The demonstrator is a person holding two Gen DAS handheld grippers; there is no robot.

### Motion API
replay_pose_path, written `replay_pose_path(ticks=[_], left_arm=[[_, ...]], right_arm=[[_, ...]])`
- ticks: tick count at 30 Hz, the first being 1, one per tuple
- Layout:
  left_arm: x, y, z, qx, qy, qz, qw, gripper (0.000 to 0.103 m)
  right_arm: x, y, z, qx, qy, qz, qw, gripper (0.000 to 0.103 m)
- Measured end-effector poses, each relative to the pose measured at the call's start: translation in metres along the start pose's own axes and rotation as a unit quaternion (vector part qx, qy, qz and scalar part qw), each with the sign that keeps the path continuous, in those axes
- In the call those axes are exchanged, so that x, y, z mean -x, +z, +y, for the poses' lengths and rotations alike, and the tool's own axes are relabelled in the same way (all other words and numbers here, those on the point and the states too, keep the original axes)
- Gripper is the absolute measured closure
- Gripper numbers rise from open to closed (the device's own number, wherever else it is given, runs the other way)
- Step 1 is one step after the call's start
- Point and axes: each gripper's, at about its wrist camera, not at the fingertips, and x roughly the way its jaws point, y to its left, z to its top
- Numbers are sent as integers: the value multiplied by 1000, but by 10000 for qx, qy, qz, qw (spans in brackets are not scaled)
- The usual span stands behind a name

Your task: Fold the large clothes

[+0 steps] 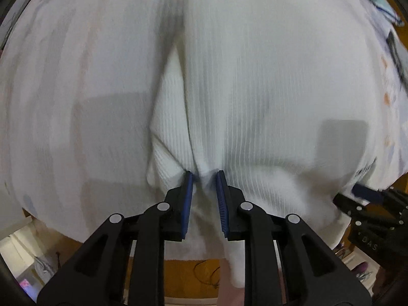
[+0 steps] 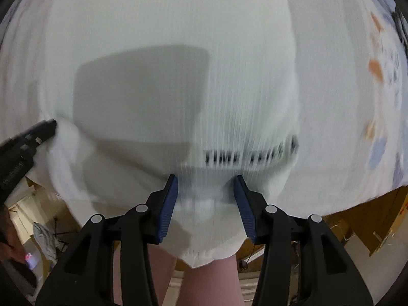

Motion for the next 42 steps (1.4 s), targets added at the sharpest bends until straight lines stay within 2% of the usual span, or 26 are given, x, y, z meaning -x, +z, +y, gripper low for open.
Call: replay_pose_path(ticks=[2,3,4,6,7,8,9,11,13,14,15,16,17,19,22,24,26,28,29,30,33,35,37,38,40,42], left_arm=[[4,-5,-5,9,150,-7,9999,84],[8,-9,-6,107,108,62,9999,84],[14,-16,-3,367,-99,134,9992,76],[15,-32,-1,812,-463,271,9953,42],[13,-37,2,965,-633,321,9928,36],[7,-47,7,1277,-1008,419,9858,26],[3,-51,11,1449,-1190,482,9811,25],[-9,-60,19,1912,-1799,666,9626,25],[-15,-67,22,2231,-2431,676,9416,48],[-15,-68,20,2245,-2527,651,9389,75],[-14,-68,17,2221,-2335,659,9444,84],[-12,-69,16,2198,-2289,631,9462,96],[-8,-70,15,2211,-2324,548,9456,98],[9,-72,18,2200,-2200,222,9501,98],[49,-71,17,1889,-1751,-285,9658,98],[67,-79,24,1845,-1742,-452,9662,98],[76,-84,29,1777,-1642,-524,9689,98],[84,-93,34,1751,-1576,-613,9699,98],[86,-95,34,1745,-1587,-645,9697,98],[86,-89,29,1730,-1566,-660,9702,98],[90,-90,30,1727,-1660,-690,9684,98],[90,-94,35,1779,-1861,-793,9630,98],[88,-96,43,1855,-2205,-853,9538,97],[86,-98,49,1892,-2280,-792,9518,97],[81,-101,63,2005,-2501,-711,9446,98],[75,-99,72,2021,-2703,-575,9396,98]], right_arm=[[8,-4,4,27,-29,21,10000,58],[12,-7,4,-4,30,38,10000,58],[17,-9,3,-81,113,9,9999,58],[23,-21,-9,-478,464,69,9978,59],[24,-25,-17,-693,706,186,9949,59],[24,-29,-25,-866,846,253,9923,59],[25,-34,-35,-1046,950,316,9895,59],[26,-41,-50,-1194,1036,382,9867,59],[30,-44,-63,-1249,915,324,9874,59],[32,-46,-70,-1293,891,298,9871,59],[32,-48,-76,-1342,902,295,9864,59],[34,-49,-83,-1442,931,298,9847,59],[34,-52,-89,-1498,953,291,9837,59],[41,-51,-92,-1499,977,227,9836,59],[57,-44,-87,-1284,1079,23,9858,59],[66,-50,-88,-1121,1492,-24,9824,59],[81,-34,-69,-873,2087,-16,9741,59],[94,-16,-48,-707,2571,69,9638,43],[105,-2,-32,-632,2813,-58,9575,35],[113,9,-20,-508,2848,-158,9571,31],[118,41,43,67,2187,118,9757,28],[115,54,82,174,2018,379,9785,28],[118,70,113,283,2016,408,9782,26],[112,74,131,333,1691,345,9844,16],[79,73,146,459,680,372,9959,15],[44,78,159,465,179,809,9955,19]])
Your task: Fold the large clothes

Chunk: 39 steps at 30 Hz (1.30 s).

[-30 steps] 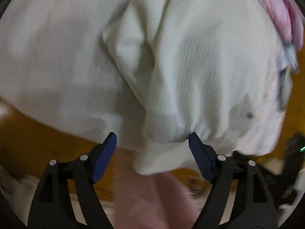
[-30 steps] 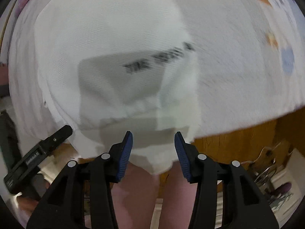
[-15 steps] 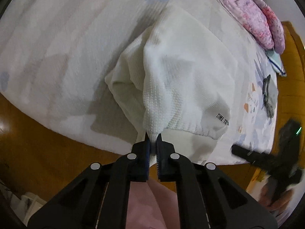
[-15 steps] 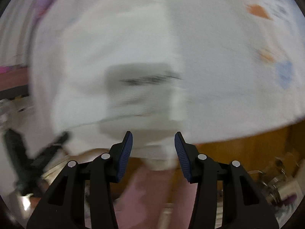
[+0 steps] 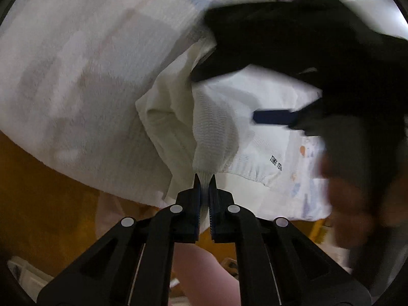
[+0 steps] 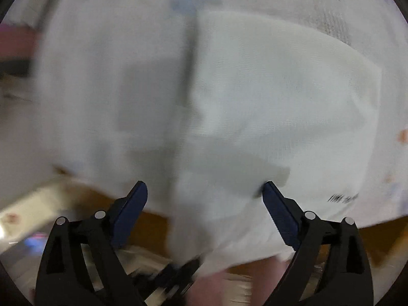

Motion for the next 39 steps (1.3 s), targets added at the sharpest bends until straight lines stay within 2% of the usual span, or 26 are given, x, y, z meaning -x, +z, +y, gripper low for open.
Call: replay_pose_path(ticks=[1,2,3,4,5,6,9,10,11,12,14,15,17,20,21,22,24,28,31,32,33,35,36,37,38,39], left_arm=[[0,4,3,-71,-24,62,10000,98],[1,7,5,-137,-16,85,9999,98],[1,13,10,-160,-22,128,9998,98],[1,17,13,-114,-62,180,9998,98],[2,23,20,-22,-143,263,9995,98],[3,28,24,0,-187,319,9993,98],[9,41,37,-42,-219,398,9990,98],[10,45,38,-49,-141,407,9991,103],[16,53,44,-116,417,300,9986,103],[20,60,54,-105,544,283,9981,103],[30,73,78,242,266,294,9989,103],[37,80,88,321,298,253,9987,103],[46,92,100,84,643,227,9976,103],[44,100,109,85,710,383,9967,103],[41,100,113,83,774,441,9960,103],[39,99,116,88,820,482,9954,103],[35,96,125,192,808,608,9947,103],[27,85,135,361,610,828,9940,103],[9,86,124,218,530,1026,9931,103],[2,87,117,165,339,1117,9930,98],[-4,88,110,137,170,1173,9929,82],[-12,86,96,63,-94,1159,9932,67],[-16,85,89,-12,-73,1203,9927,67],[-20,83,83,-82,-17,1271,9919,66],[-24,81,77,-154,85,1325,9910,65],[-24,80,73,-197,135,1338,9907,65]], right_arm=[[-6,3,-1,-68,-98,42,9999,26],[-17,5,-2,-189,-404,30,9990,48],[-23,6,-7,-376,-418,0,9984,64],[-23,5,-16,-649,-119,-75,9978,71],[-20,3,-23,-808,115,-166,9965,82],[-12,0,-31,-959,385,-294,9942,87],[16,-11,-45,-1229,996,-609,9855,89],[27,-13,-48,-1232,1019,-742,9843,90],[34,-20,-54,-1211,936,-840,9846,90],[39,-22,-54,-1234,925,-906,9839,90],[41,-38,-55,-1341,1095,-926,9805,90],[39,-37,-53,-1324,1079,-927,9809,90],[34,-50,-57,-1290,1132,-854,9815,90],[47,-36,-49,-1170,1312,-756,9815,90],[48,-35,-46,-1047,1554,-756,9794,101],[47,-27,-34,-990,1833,-682,9757,100],[34,-17,-16,-814,935,-517,9909,101],[9,-11,-23,-831,1000,-245,9912,101],[12,-15,-36,-870,1408,-265,9859,101],[11,-12,-35,-881,1453,-279,9851,101],[6,-9,-36,-951,1525,-233,9834,101],[-1,-5,-36,-1053,1689,-79,9800,101],[-1,-3,-34,-952,1684,-33,9811,102],[1,-4,-31,-835,2094,84,9742,102],[4,-2,-20,-760,2168,133,9732,100],[11,-4,-17,-680,2021,72,9770,91]])
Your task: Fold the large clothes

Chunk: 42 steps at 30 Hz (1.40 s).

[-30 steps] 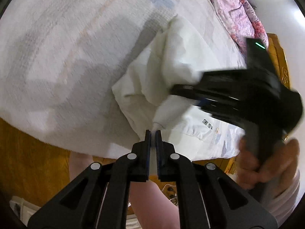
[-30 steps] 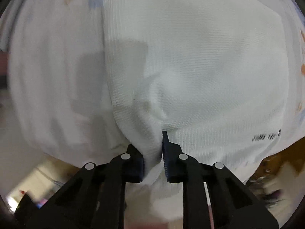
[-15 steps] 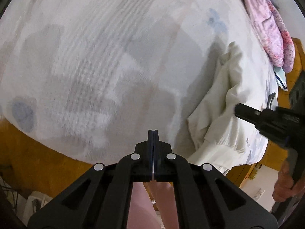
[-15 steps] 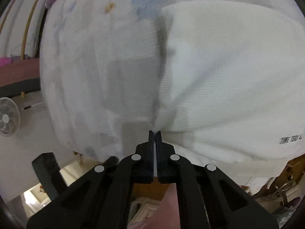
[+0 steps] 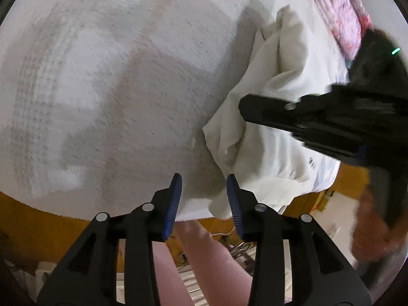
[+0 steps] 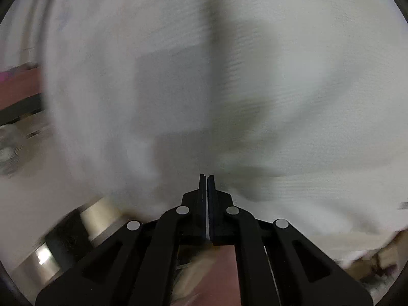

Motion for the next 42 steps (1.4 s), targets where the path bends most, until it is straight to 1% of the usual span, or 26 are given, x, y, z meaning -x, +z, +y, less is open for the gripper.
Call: replay_pose_path(ticks=[1,2,3,5,8,10,11,12,14,15,17,20,22,23,24,25,27,30,32,34,35,36,37,38,40,42], left_arm=[[0,-1,-3,-45,45,9,10000,65],[1,-2,-10,-139,127,3,9998,65],[3,-2,-20,-290,182,-5,9994,65],[8,-5,-43,-726,338,-82,9968,65],[16,-4,-83,-1278,425,-380,9902,65],[16,1,-106,-1485,326,-586,9866,68],[14,5,-115,-1550,268,-656,9854,77],[10,10,-126,-1625,244,-723,9838,81],[-9,25,-147,-1767,490,-857,9793,88],[-24,39,-153,-1738,800,-915,9773,96],[-57,67,-145,-1444,1432,-814,9757,103],[-81,92,-131,-875,1219,-597,9869,101],[-75,83,-140,-1058,1397,-588,9828,101],[-70,70,-144,-1229,1708,-566,9760,101],[-67,55,-145,-1276,1933,-442,9718,101],[-68,38,-141,-1259,1978,-282,9717,101],[-77,13,-132,-1238,2054,-38,9708,101],[-106,-11,-109,-1237,2289,84,9655,101],[-105,-9,-109,-1117,2231,72,9683,101],[-97,-4,-119,-1162,2265,132,9670,100],[-91,-3,-120,-1259,2320,139,9644,93],[-87,-2,-124,-1343,2358,127,9624,84],[-84,-2,-126,-1406,2363,112,9614,59],[-78,-2,-130,-1502,2362,63,9600,44],[-73,-1,-135,-1590,2378,57,9582,43],[-67,5,-133,-1529,2383,109,9590,35]], right_arm=[[13,-6,3,68,-179,-198,9996,83],[23,-11,0,-1,-150,-387,9991,62],[33,-15,-5,-124,-32,-578,9982,48],[58,-27,-24,-359,38,-858,9957,49],[92,-44,-56,-519,-461,-1316,9889,49],[106,-51,-79,-593,-632,-1594,9834,60],[113,-55,-95,-656,-785,-1704,9801,92],[114,-57,-106,-748,-898,-1739,9778,102],[118,-57,-133,-977,-985,-1796,9739,102],[119,-55,-144,-1054,-1046,-1804,9723,102],[106,-43,-164,-1079,-1131,-1607,9746,102],[53,-13,-200,-1220,-1139,-1045,9804,103],[52,-14,-197,-1150,-1123,-983,9821,103],[52,-20,-196,-1192,-876,-866,9852,103],[46,-35,-197,-1367,-361,-571,9883,102],[39,-47,-198,-1476,-142,-400,9881,102],[10,-79,-201,-1367,-481,-272,9891,103],[-8,-97,-216,-1754,-6,-672,9822,103],[-7,-98,-211,-1723,37,-261,9847,103],[5,-105,-207,-1472,-56,-203,9889,96],[11,-109,-202,-1331,-134,-199,9908,88],[15,-113,-201,-1326,-182,-199,9908,64],[20,-116,-203,-1368,-221,-241,9901,50],[30,-120,-204,-1470,-220,-444,9879,36],[41,-124,-207,-1590,-16,-622,9853,31],[46,-138,-226,-1971,280,-688,9776,29]])
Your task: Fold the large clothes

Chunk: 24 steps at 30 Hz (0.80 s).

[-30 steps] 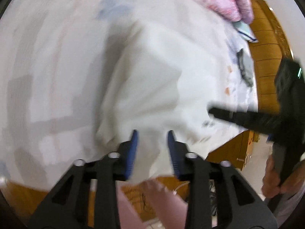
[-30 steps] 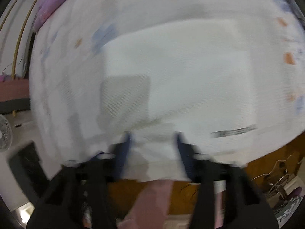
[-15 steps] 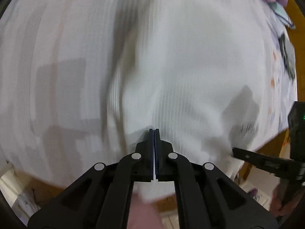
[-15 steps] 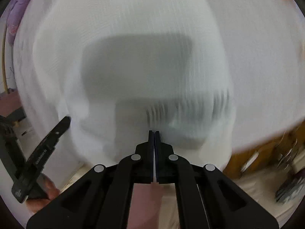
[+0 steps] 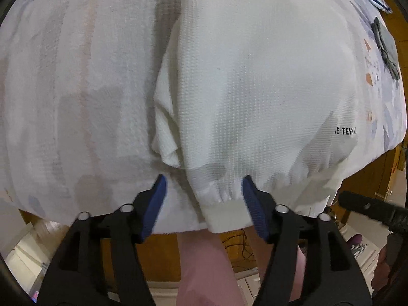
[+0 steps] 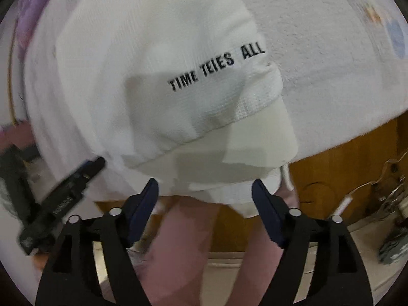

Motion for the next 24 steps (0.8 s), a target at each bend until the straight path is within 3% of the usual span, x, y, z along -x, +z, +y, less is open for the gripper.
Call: replay_pose_path(ticks=[2,6,9,13,15,20,24], left_arm=[[3,5,4,32,-140,-18,9999,35],[17,14,34,-34,-346,-122,9993,20],[24,15,51,21,-606,-222,9979,19],[17,32,62,-86,-536,-328,9980,19],[15,33,64,-33,-642,-405,9971,19],[1,50,67,60,-793,-442,9958,19],[-12,61,75,212,-1424,-462,9885,14]], right_arm=[[3,2,-11,-337,0,-72,9994,29],[22,13,-20,-465,-54,-463,9978,21],[36,25,-18,-296,-45,-741,9968,17],[46,53,-17,-97,-55,-943,9955,17],[43,55,-17,29,-108,-956,9954,16],[28,98,-7,462,-293,-737,9958,16],[11,135,-2,1009,-190,-678,9924,16]])
